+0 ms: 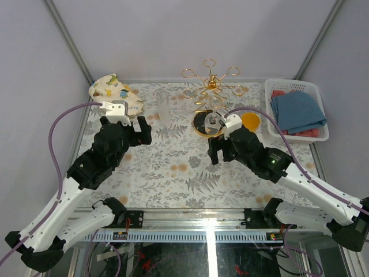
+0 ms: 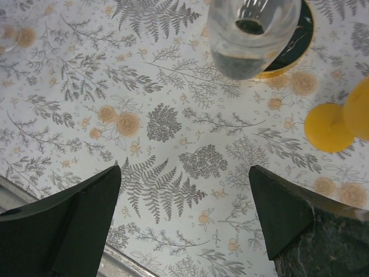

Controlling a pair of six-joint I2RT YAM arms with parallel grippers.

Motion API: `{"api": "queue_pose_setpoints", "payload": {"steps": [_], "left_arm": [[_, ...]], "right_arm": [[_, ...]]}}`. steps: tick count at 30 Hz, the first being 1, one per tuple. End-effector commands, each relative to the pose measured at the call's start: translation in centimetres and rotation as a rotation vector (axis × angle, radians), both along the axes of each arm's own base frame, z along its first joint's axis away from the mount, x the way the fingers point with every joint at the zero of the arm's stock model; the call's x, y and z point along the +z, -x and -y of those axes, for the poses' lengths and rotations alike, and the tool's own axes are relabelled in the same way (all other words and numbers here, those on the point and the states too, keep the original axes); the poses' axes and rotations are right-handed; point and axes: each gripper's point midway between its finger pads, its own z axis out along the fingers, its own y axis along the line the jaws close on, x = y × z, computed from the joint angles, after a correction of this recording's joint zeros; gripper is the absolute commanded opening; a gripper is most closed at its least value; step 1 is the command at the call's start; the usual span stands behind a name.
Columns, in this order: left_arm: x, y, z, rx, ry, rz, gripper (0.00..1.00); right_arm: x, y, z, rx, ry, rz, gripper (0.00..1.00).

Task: Place the wine glass upside down on the wine glass rack
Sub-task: Turn the wine glass upside down at the wine rack, then pick up the wine glass at the center of the board.

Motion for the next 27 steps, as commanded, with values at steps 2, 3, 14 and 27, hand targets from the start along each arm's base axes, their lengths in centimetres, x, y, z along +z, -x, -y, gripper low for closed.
{"api": "queue_pose_setpoints", "payload": {"steps": [2, 3, 14, 27], "left_arm": [[-0.1, 1.1, -3.6, 0.155, -0.041, -0.045, 1.0], [-0.1, 1.3, -3.8, 0.164, -0.034, -0.048, 1.0], [0.0, 1.6, -5.4, 0.244, -0.047, -0.051, 1.0], [-0.7, 0.7, -4.9, 0.256, -0.071, -0.076, 1.0]], "right_arm": [[0.0, 0.4, -2.4, 0.057, -0.114, -0.033, 0.99], [-0.3, 0.5, -2.7, 0.059, -0.124, -0.042, 0.99], [-0.9, 0.9, -3.1, 0.052, -0.143, -0.05, 0.99], [-0.1, -0.2, 7.4, -0.391, -0.126, 0.144, 0.99]]}}
